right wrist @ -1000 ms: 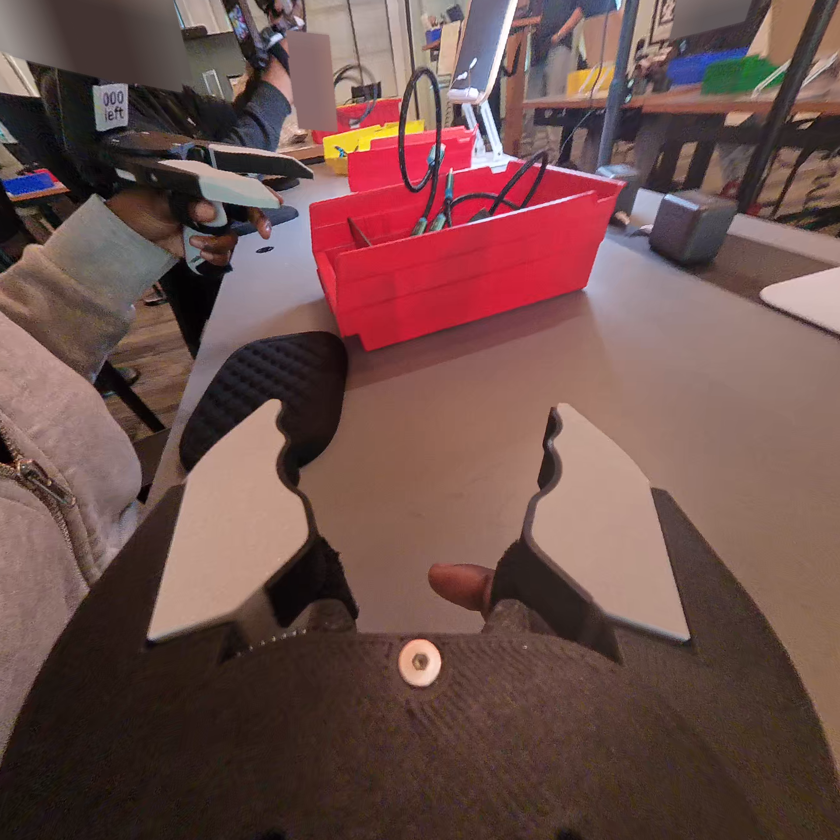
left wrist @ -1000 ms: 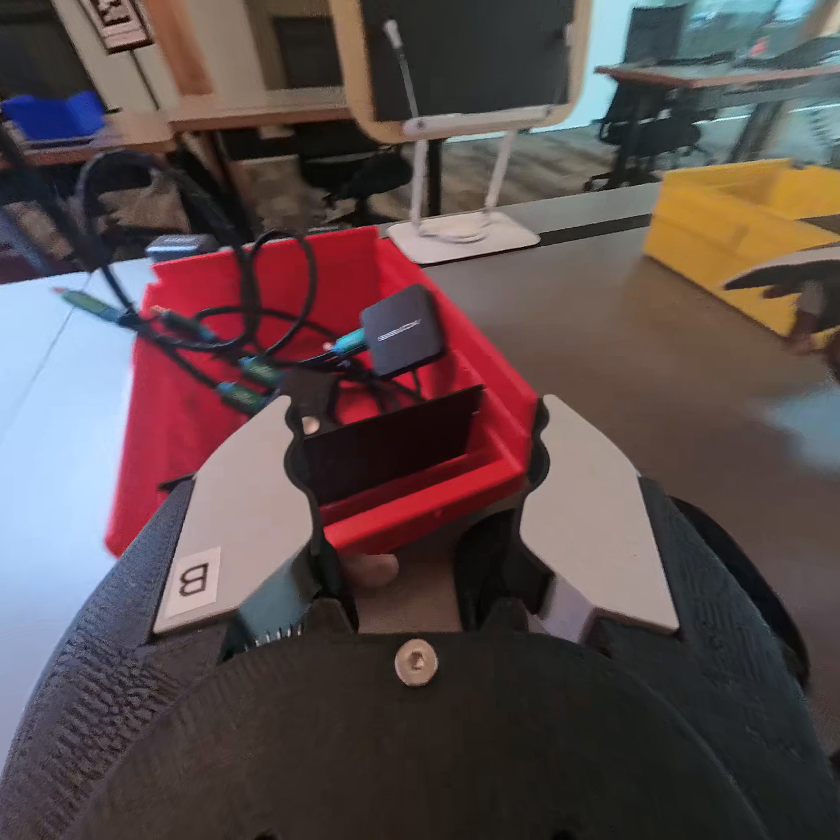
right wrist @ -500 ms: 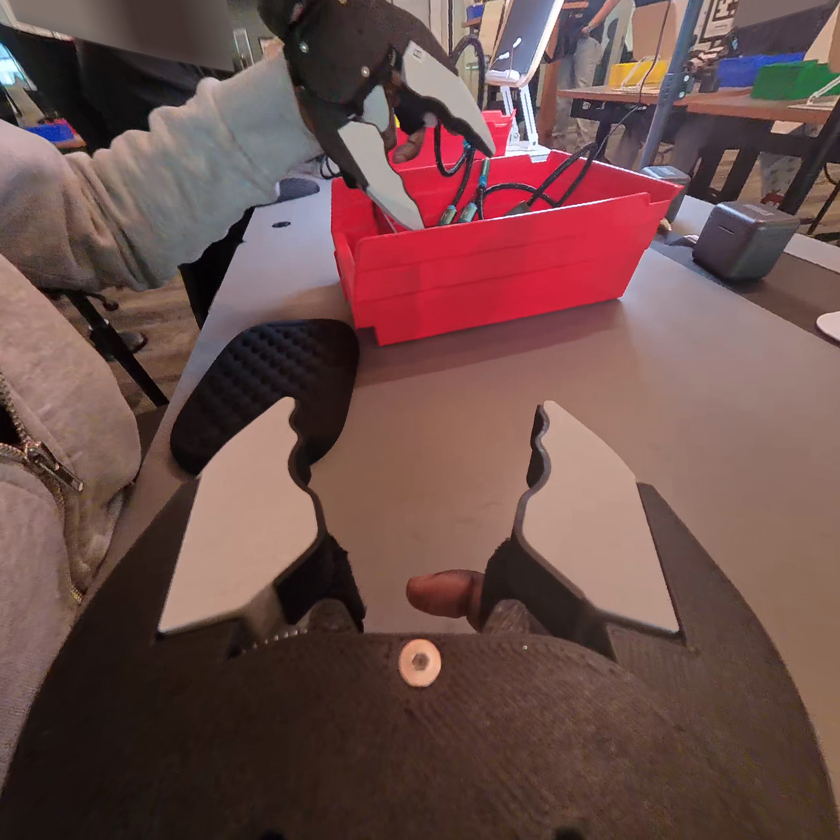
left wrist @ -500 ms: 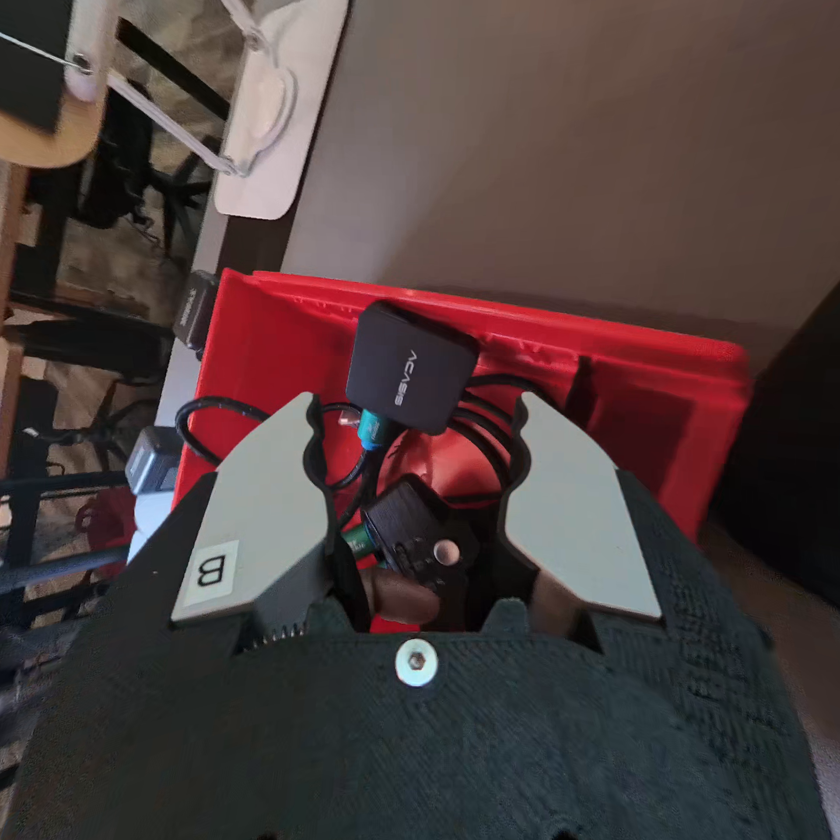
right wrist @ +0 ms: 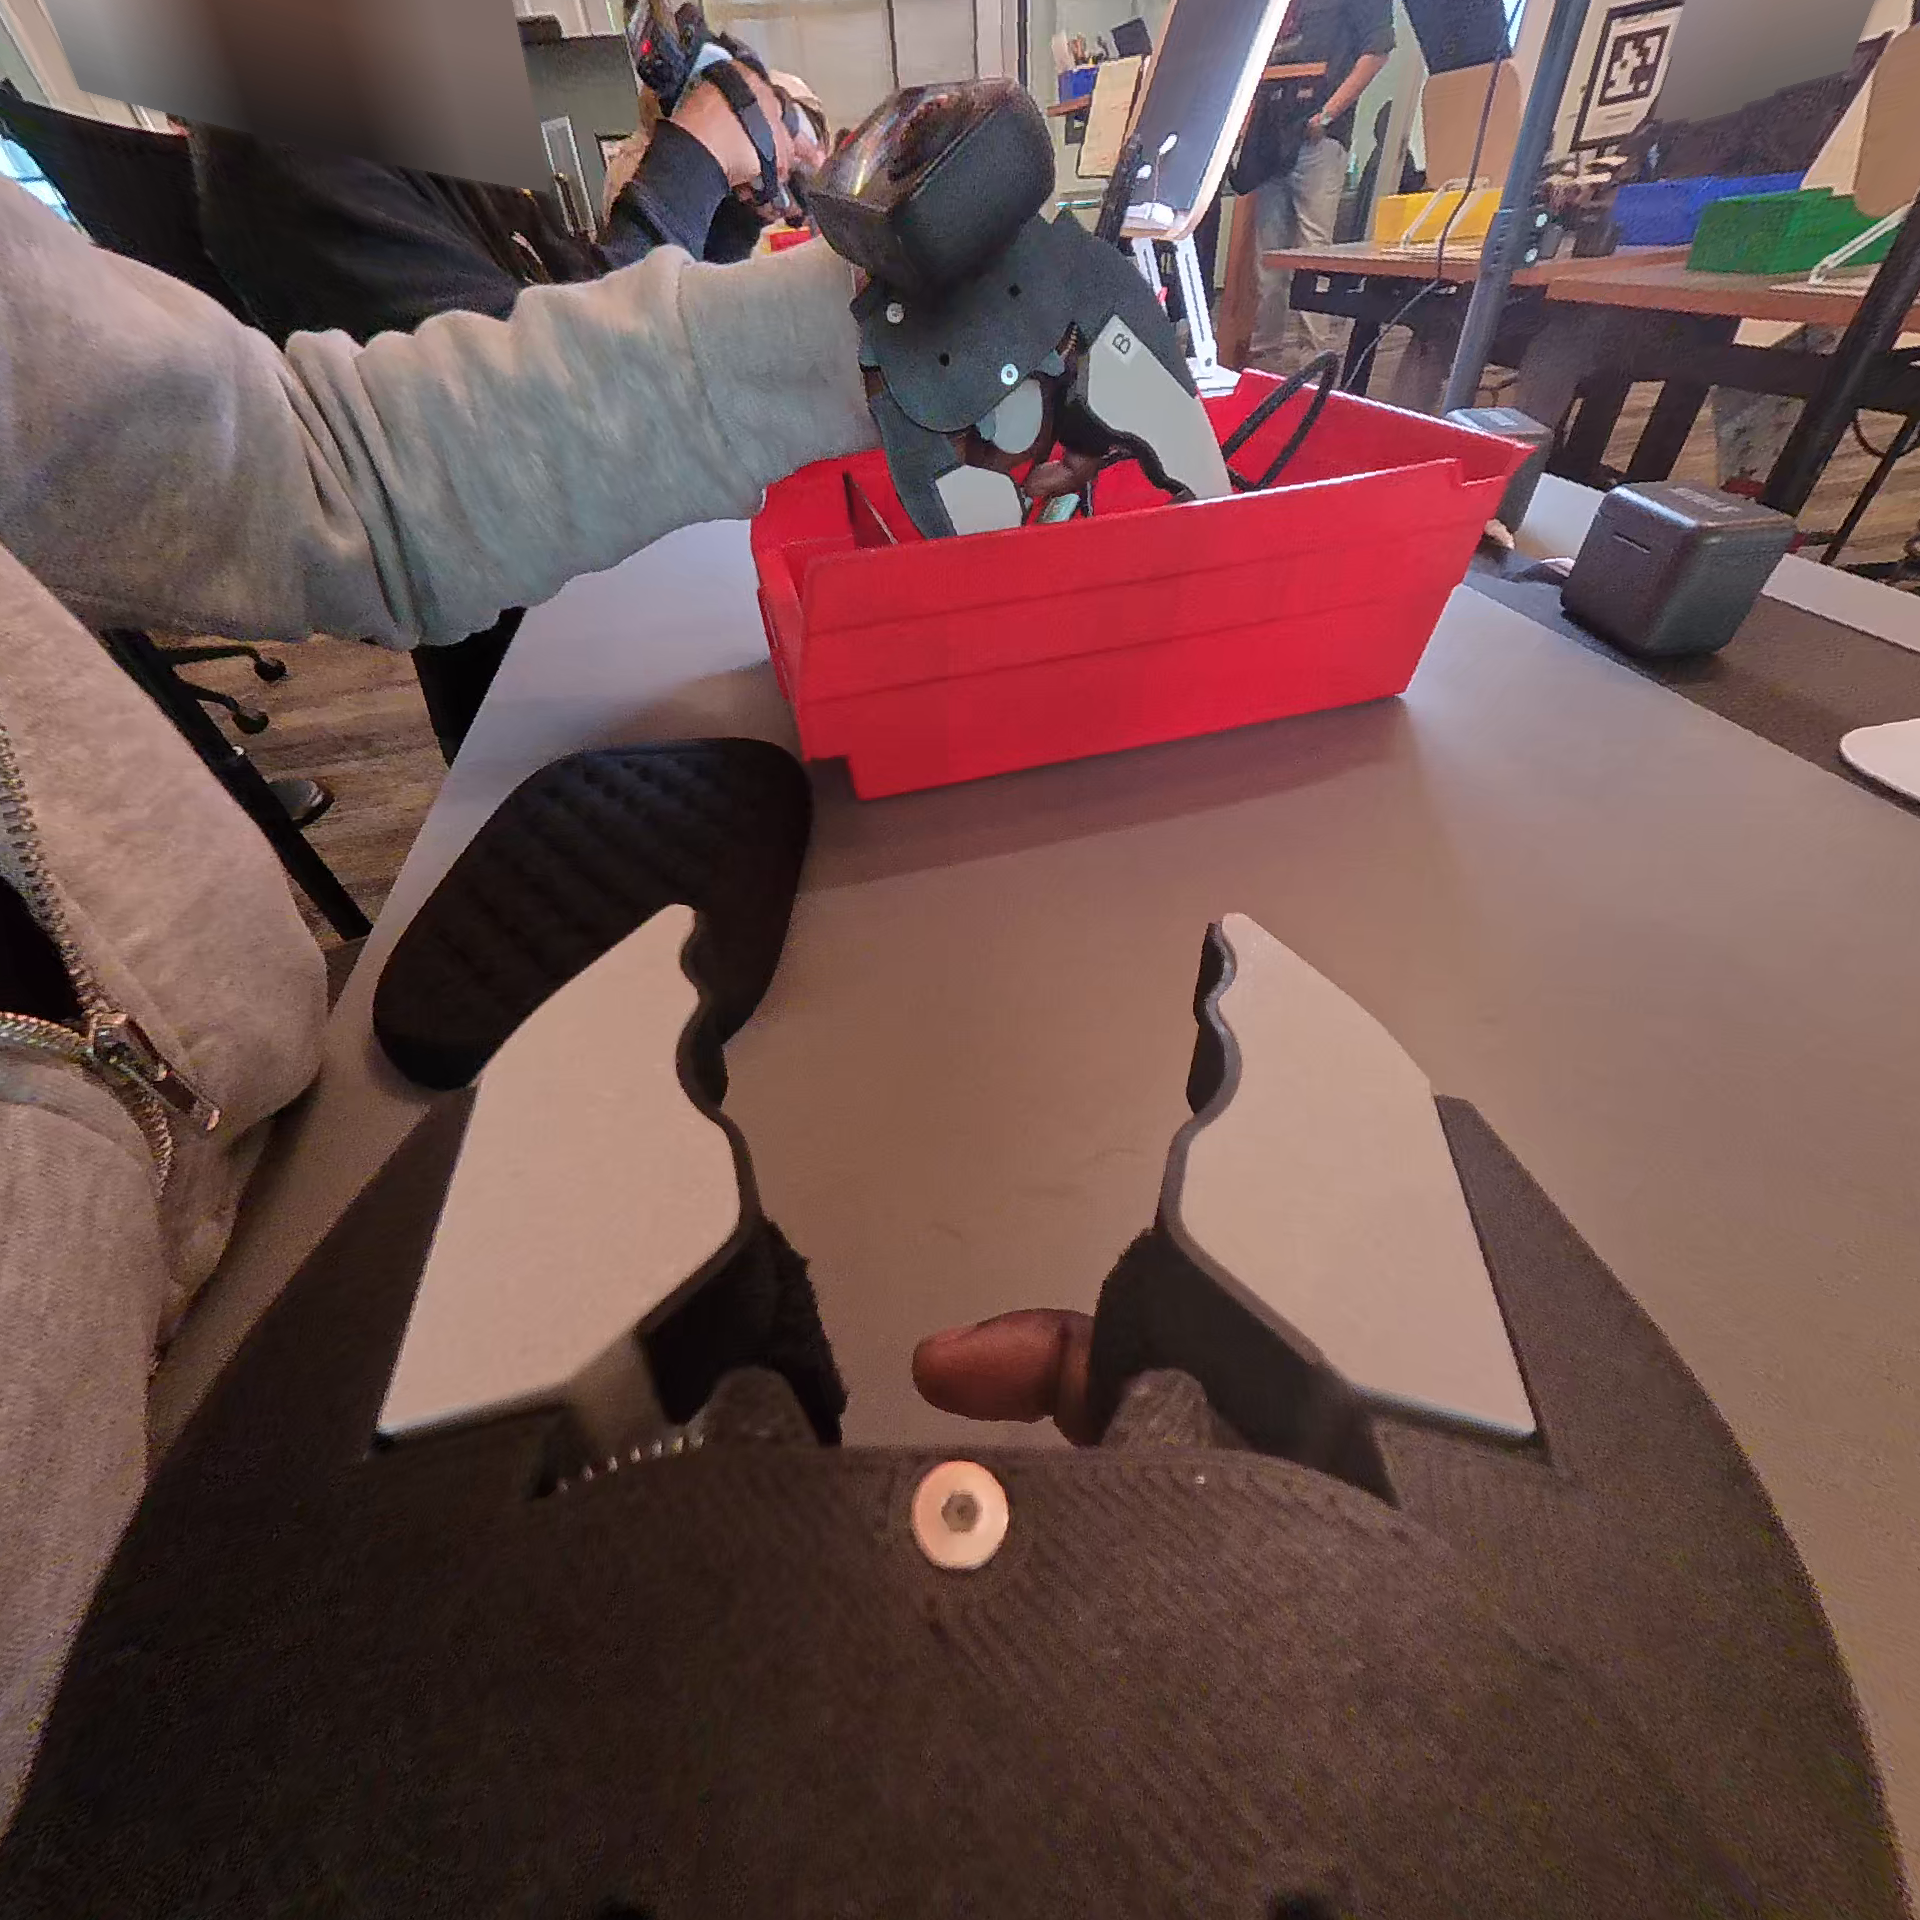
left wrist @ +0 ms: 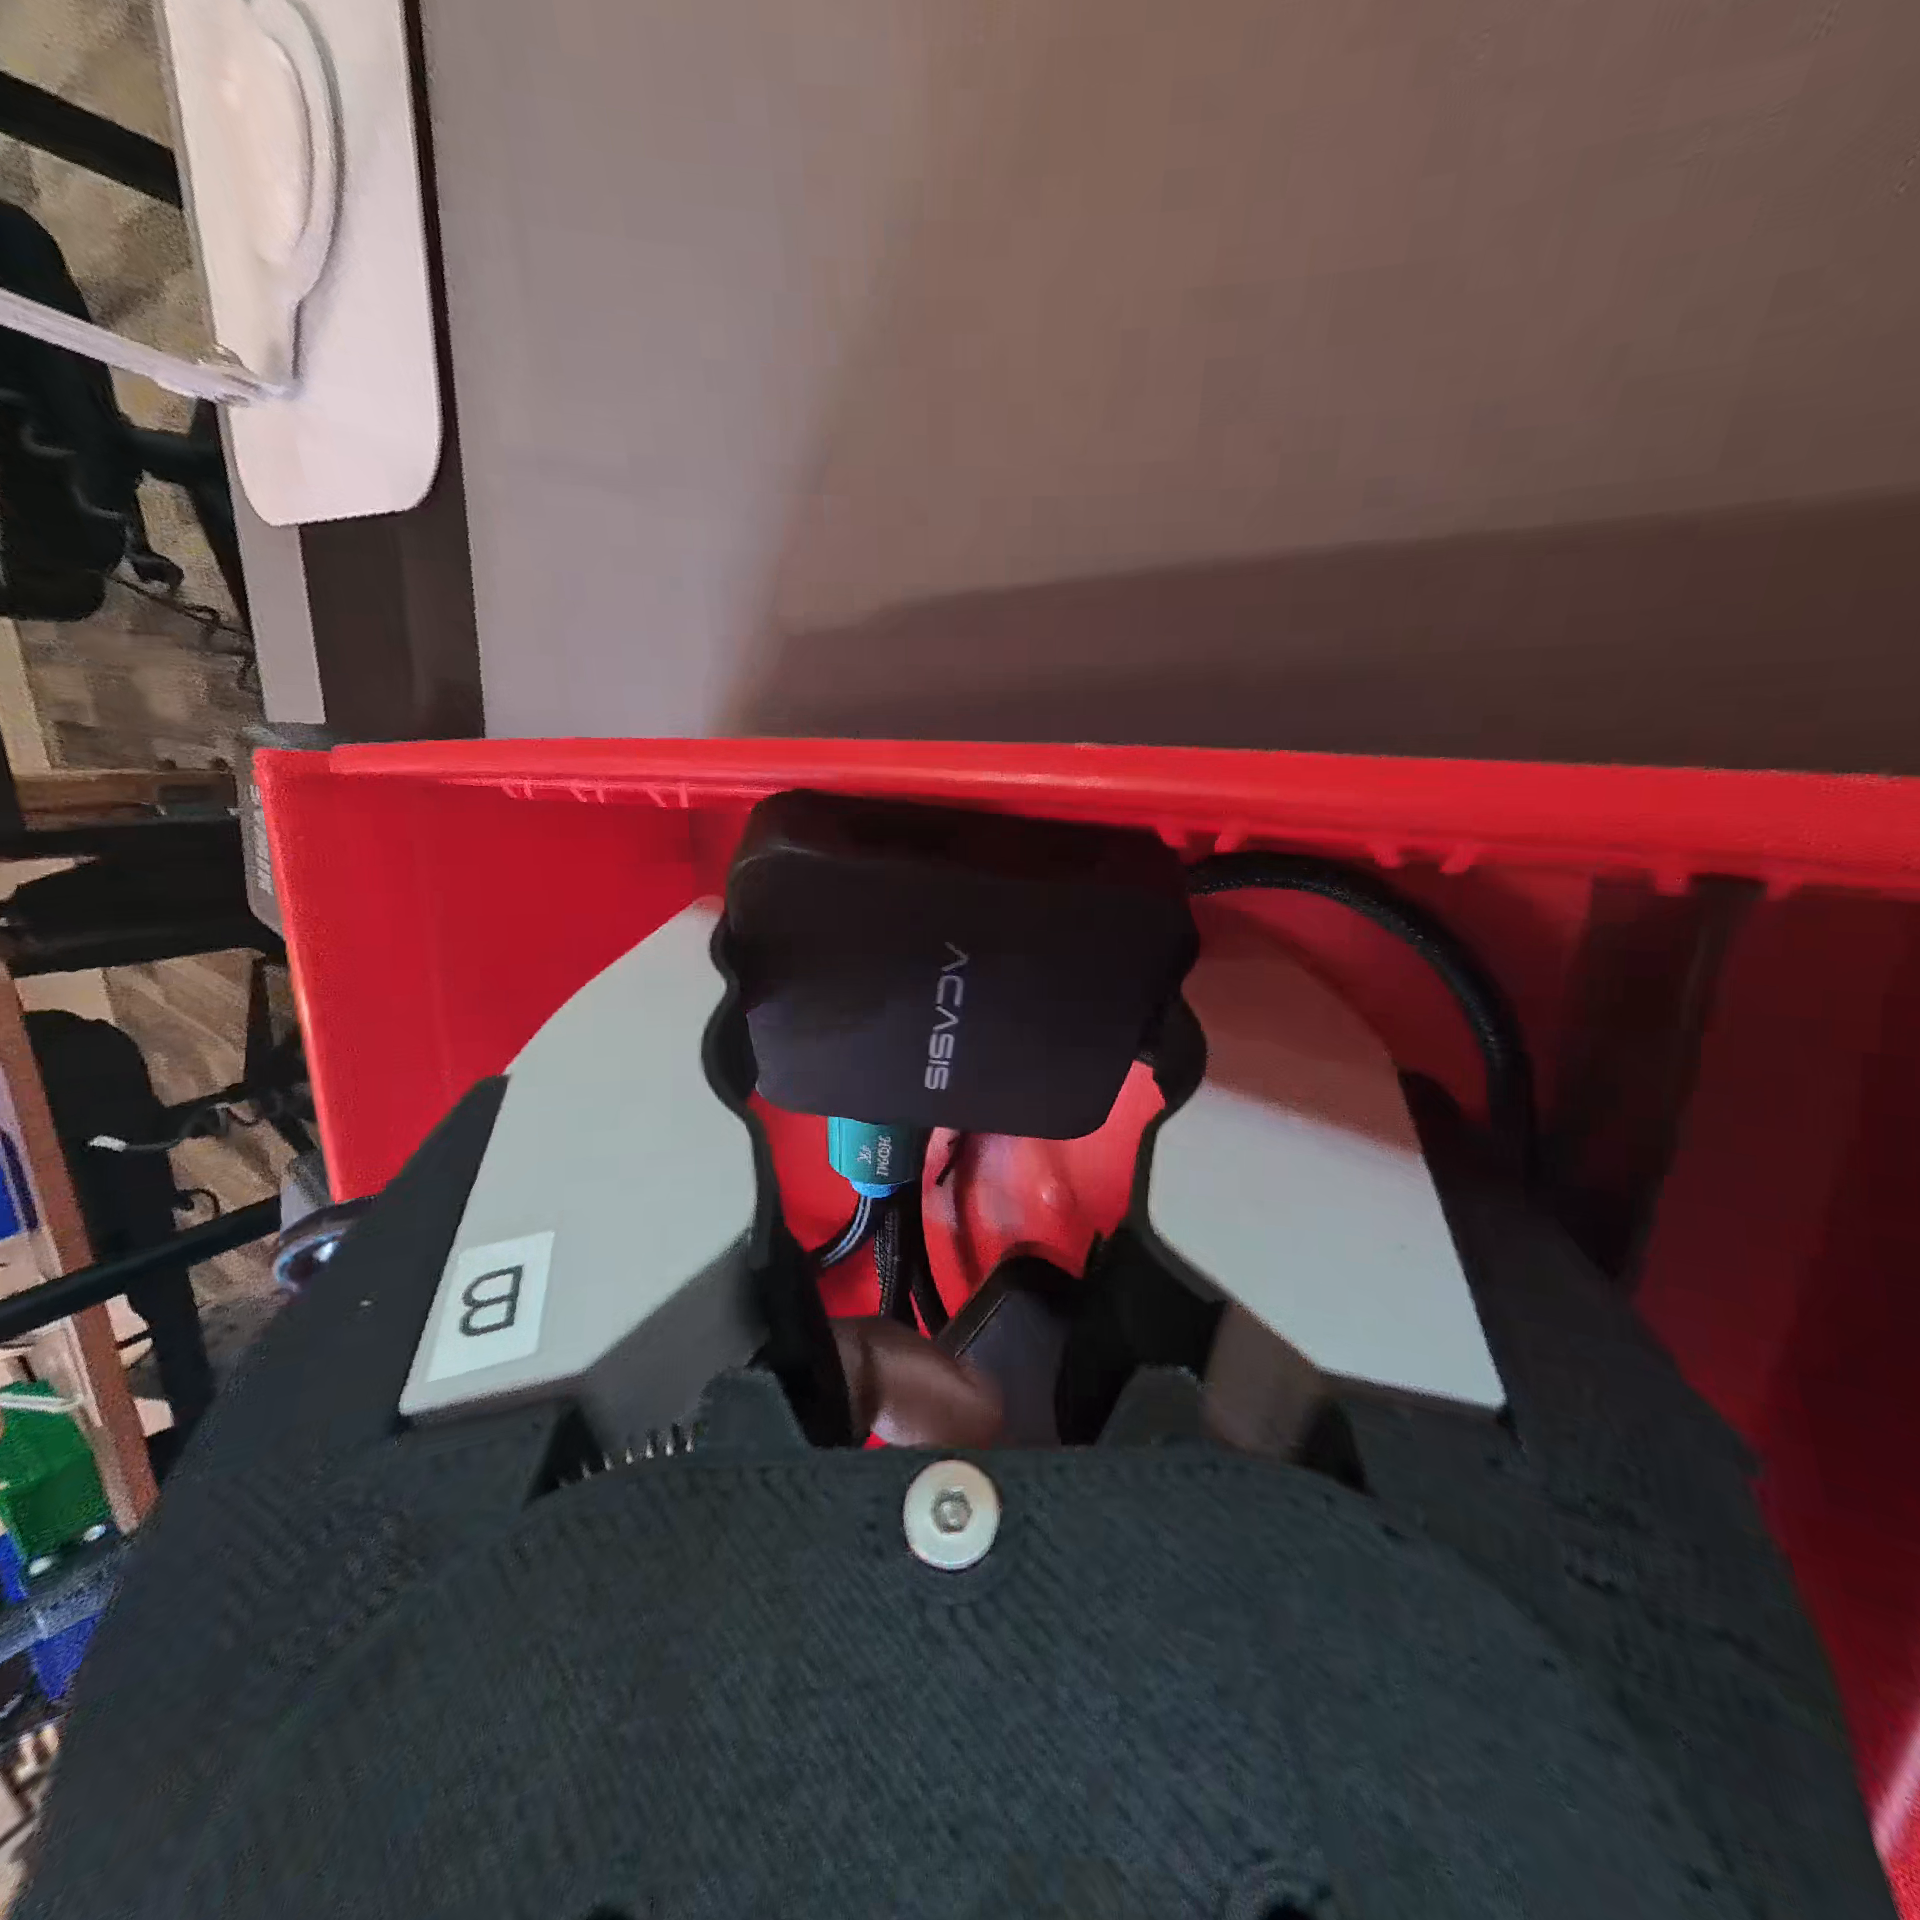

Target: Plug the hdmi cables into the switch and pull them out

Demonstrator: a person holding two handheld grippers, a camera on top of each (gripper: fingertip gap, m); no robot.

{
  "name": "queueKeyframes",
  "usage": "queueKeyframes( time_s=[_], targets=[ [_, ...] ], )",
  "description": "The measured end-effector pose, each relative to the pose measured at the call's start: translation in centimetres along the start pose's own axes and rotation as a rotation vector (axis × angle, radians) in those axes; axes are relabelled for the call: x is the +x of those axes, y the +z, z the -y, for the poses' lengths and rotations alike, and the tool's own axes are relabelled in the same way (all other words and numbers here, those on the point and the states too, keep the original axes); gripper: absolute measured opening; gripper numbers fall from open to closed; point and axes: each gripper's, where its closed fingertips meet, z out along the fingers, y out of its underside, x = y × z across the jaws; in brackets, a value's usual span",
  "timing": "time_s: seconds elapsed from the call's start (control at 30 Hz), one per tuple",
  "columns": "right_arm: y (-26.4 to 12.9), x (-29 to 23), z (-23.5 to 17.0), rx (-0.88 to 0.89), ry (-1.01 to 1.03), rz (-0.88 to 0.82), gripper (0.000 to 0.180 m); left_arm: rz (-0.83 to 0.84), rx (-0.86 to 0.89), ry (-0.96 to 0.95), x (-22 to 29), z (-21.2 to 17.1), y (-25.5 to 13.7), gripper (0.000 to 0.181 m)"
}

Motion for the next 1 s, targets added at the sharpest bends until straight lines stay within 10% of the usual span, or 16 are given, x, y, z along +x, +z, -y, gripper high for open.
queueKeyframes(
  time_s=[0.27,0.63,1.0],
  targets=[
    [0.0,0.1,0.4,0.012,-0.017,-0.017,0.083,0.240,0.210,-0.197,-4.9,2.5,-6.3,0.077],
    [0.9,-0.4,3.4,0.042,-0.138,-0.087,0.087,0.695,1.048,-0.597,-12.2,9.0,-24.8,0.077],
    [1.9,-1.3,12.5,0.274,-0.437,-0.277,0.060,0.152,1.600,-0.995,-6.6,17.4,-23.4,0.075]
  ],
)
